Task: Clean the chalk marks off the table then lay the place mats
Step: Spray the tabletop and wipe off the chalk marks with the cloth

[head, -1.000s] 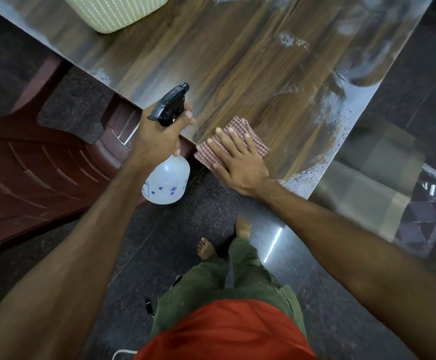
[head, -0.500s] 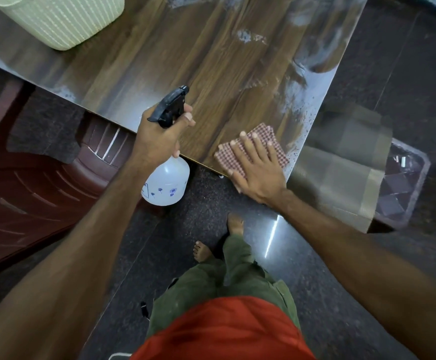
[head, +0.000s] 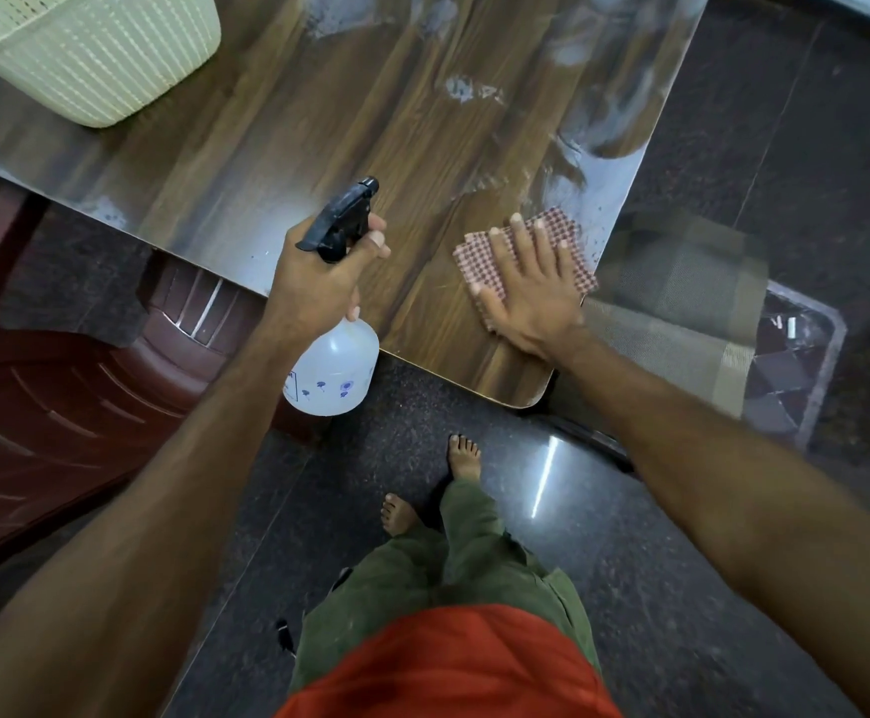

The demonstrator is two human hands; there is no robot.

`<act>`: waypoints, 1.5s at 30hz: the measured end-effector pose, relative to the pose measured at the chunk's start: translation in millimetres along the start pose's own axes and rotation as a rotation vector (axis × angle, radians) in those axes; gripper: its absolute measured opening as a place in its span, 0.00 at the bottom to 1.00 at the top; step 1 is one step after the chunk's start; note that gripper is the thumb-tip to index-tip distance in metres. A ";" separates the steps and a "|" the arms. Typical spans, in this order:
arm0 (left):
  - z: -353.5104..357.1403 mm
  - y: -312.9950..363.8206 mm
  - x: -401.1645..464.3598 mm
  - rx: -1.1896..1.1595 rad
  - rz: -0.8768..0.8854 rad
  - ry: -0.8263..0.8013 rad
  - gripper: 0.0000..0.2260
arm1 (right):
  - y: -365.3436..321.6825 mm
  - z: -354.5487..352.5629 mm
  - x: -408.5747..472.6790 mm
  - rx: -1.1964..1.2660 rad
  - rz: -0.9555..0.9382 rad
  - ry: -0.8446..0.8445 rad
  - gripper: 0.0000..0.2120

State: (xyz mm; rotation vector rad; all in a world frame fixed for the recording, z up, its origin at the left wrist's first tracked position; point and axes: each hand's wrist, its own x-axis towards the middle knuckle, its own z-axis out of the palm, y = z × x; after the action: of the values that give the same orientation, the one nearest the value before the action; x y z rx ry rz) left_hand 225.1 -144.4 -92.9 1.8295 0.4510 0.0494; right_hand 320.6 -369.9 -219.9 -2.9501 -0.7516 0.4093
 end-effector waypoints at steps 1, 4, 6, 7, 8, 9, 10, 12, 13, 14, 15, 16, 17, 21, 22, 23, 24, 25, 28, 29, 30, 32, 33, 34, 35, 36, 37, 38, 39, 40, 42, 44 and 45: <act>3.9 1.8 1.9 0.001 -0.002 -0.003 0.04 | -9.6 3.0 -6.8 -0.006 -0.040 0.000 0.35; 12.4 7.2 8.0 -0.006 -0.018 0.000 0.05 | -15.9 16.5 -43.0 -0.042 -0.205 -0.003 0.34; 15.3 8.9 12.0 -0.010 -0.030 0.002 0.05 | 0.4 20.5 -59.0 -0.055 -0.256 0.005 0.34; 16.3 9.8 14.5 -0.010 -0.035 0.004 0.05 | 12.4 18.6 -59.4 -0.064 -0.255 -0.006 0.34; 17.2 10.7 17.4 -0.008 -0.040 0.005 0.05 | 25.6 17.1 -53.9 -0.064 -0.231 -0.020 0.35; 18.4 11.6 19.9 -0.007 -0.046 0.006 0.05 | 39.2 14.5 -43.9 -0.059 -0.191 -0.027 0.35; 19.6 12.3 21.8 -0.008 -0.051 0.008 0.06 | 52.1 10.2 -30.5 -0.048 -0.137 -0.016 0.35; 23.0 13.7 26.4 0.003 -0.057 0.015 0.05 | 73.5 -2.2 3.2 -0.022 -0.018 0.022 0.34; 25.4 14.5 28.2 0.011 -0.060 0.017 0.05 | 79.6 -9.3 20.8 -0.008 0.030 0.033 0.34; 27.9 15.0 30.1 0.020 -0.064 0.017 0.04 | 81.5 -15.1 37.0 0.009 0.066 0.041 0.34; 30.5 15.6 31.6 0.028 -0.070 0.013 0.04 | 77.5 -19.3 49.9 0.029 0.094 0.042 0.35; 33.2 15.9 34.0 0.041 -0.073 0.006 0.04 | 69.0 -21.1 59.3 0.044 0.111 0.043 0.35; 37.5 16.9 37.6 0.056 -0.078 -0.004 0.04 | 57.6 -22.1 64.3 0.051 0.113 0.044 0.35; 54.3 21.5 54.1 0.121 -0.049 -0.066 0.03 | 6.1 -4.0 34.0 0.032 -0.065 0.038 0.35; 60.1 24.4 58.7 0.150 -0.031 -0.101 0.03 | -0.8 1.7 22.8 0.027 -0.102 0.063 0.34; 66.3 27.8 63.5 0.178 -0.014 -0.140 0.03 | -4.1 6.7 14.2 0.028 -0.122 0.089 0.34; 72.4 30.7 68.9 0.201 -0.001 -0.174 0.04 | -4.5 11.2 9.3 0.033 -0.131 0.109 0.33; 78.1 33.1 73.9 0.224 0.009 -0.201 0.05 | -3.8 14.1 6.5 0.038 -0.137 0.116 0.32; 95.5 38.6 90.3 0.316 0.024 -0.258 0.06 | 2.5 13.1 8.2 0.043 -0.154 0.084 0.32; 99.6 40.1 94.6 0.342 0.026 -0.270 0.06 | 3.3 12.6 9.4 0.044 -0.161 0.084 0.32; 101.9 40.6 98.3 0.360 0.026 -0.273 0.05 | 4.0 12.7 10.1 0.052 -0.165 0.092 0.32; 103.1 40.7 104.8 0.371 0.015 -0.252 0.06 | 9.0 12.9 11.4 0.081 -0.167 0.124 0.32; 102.1 40.4 106.7 0.367 0.006 -0.238 0.06 | 13.2 12.3 12.3 0.095 -0.166 0.144 0.31; 100.6 39.8 107.9 0.359 0.000 -0.229 0.07 | 18.1 11.4 13.9 0.105 -0.166 0.159 0.32; 99.1 39.1 108.4 0.354 -0.006 -0.227 0.07 | 22.3 10.1 15.4 0.111 -0.166 0.164 0.32; 97.4 38.2 109.0 0.359 -0.012 -0.221 0.06 | 25.2 8.3 17.1 0.116 -0.167 0.157 0.32; 95.3 37.0 110.0 0.376 -0.017 -0.202 0.06 | 26.2 6.7 18.1 0.116 -0.165 0.139 0.32; 92.2 35.0 112.2 0.393 -0.029 -0.168 0.05 | 25.5 5.4 19.1 0.111 -0.159 0.116 0.32; 88.4 32.3 115.5 0.398 -0.055 -0.130 0.05 | 24.0 4.8 19.5 0.100 -0.149 0.096 0.33; 84.4 29.5 119.2 0.393 -0.091 -0.094 0.05 | 22.9 4.8 19.3 0.089 -0.137 0.084 0.33; 75.0 23.5 126.5 0.386 -0.152 -0.035 0.06 | 21.6 5.1 19.1 0.070 -0.126 0.090 0.33; 68.3 20.3 131.9 0.383 -0.183 -0.004 0.07 | 22.3 5.3 19.4 0.058 -0.124 0.099 0.34; 66.4 19.6 133.9 0.381 -0.194 0.010 0.08 | 23.1 5.7 19.5 0.056 -0.125 0.097 0.34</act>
State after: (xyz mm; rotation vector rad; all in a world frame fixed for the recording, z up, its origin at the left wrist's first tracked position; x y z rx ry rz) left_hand 371.6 -165.7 -121.1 2.1477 0.6780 -0.1711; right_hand 346.2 -380.8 -233.1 -2.8287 -0.8903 0.2718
